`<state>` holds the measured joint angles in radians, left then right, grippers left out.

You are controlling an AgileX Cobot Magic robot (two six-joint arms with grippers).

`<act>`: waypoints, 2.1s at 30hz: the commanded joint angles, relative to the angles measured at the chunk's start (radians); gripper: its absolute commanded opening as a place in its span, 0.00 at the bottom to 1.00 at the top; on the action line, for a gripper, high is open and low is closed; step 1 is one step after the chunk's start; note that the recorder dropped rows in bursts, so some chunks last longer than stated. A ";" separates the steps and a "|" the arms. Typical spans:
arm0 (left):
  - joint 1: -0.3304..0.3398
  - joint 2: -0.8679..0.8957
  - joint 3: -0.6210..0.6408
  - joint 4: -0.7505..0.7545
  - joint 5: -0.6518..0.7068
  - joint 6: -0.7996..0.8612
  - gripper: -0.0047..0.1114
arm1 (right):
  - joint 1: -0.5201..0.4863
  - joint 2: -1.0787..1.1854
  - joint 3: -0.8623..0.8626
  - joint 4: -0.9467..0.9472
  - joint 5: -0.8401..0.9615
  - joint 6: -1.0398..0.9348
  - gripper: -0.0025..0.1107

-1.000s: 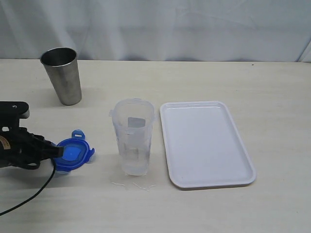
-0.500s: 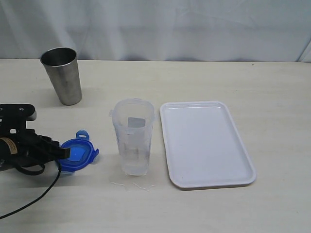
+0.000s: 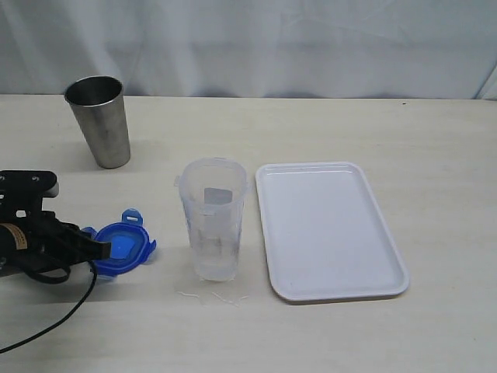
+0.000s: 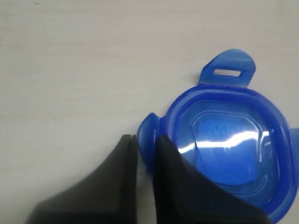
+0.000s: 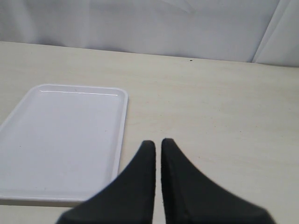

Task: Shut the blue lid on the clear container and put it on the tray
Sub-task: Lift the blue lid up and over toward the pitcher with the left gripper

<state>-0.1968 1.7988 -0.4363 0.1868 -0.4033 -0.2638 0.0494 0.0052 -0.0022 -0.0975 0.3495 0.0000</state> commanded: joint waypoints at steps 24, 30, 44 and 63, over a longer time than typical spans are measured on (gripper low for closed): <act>-0.042 -0.346 0.004 0.157 -0.057 -0.030 0.04 | -0.003 -0.005 0.002 0.008 -0.003 0.000 0.06; -0.090 -0.394 0.004 0.166 -0.236 -0.020 0.04 | -0.003 -0.005 0.002 0.008 -0.003 0.000 0.06; -0.090 -0.394 -0.015 0.170 -0.514 0.249 0.04 | -0.003 -0.005 0.002 0.008 -0.003 0.000 0.06; -0.246 -0.394 -0.310 0.143 -0.091 0.777 0.04 | -0.003 -0.005 0.002 0.008 -0.003 0.000 0.06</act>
<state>-0.4148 1.4106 -0.7271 0.3537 -0.5408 0.3864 0.0494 0.0052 -0.0022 -0.0975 0.3495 0.0000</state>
